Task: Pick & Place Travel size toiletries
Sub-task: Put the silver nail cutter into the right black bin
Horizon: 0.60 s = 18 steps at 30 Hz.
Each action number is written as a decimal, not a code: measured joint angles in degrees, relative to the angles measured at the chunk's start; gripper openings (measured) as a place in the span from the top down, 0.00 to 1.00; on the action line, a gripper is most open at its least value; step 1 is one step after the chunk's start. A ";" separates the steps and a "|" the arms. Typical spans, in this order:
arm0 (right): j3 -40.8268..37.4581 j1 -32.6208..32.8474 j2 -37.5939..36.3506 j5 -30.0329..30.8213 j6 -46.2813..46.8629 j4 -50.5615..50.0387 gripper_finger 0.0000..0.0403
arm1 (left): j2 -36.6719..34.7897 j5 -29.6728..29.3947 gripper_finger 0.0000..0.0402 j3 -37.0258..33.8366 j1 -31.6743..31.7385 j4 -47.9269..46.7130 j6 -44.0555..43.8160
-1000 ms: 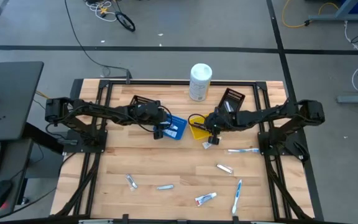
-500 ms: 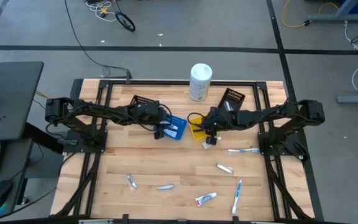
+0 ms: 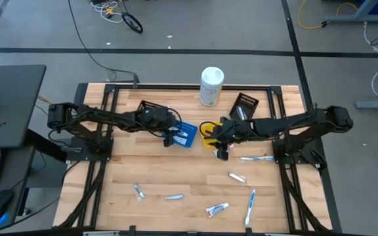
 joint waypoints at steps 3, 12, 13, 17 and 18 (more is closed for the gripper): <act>0.96 1.83 -0.01 -0.06 6.76 -5.48 0.66 | 0.00 0.01 0.56 0.00 0.00 0.03 -2.66; 1.01 8.48 0.03 -2.59 20.10 -24.08 0.66 | 0.00 -0.01 0.56 0.00 0.00 0.17 -6.58; 0.95 9.12 0.04 -3.81 22.00 -24.89 0.66 | 0.00 0.00 0.56 0.00 0.00 0.17 -6.58; 0.15 12.27 0.16 -8.31 32.68 -24.78 0.66 | 0.00 0.00 0.56 0.00 0.00 0.17 -6.58; 0.05 13.60 0.47 -8.80 34.05 -24.82 0.66 | 0.00 -0.02 0.56 0.00 0.00 0.17 -6.58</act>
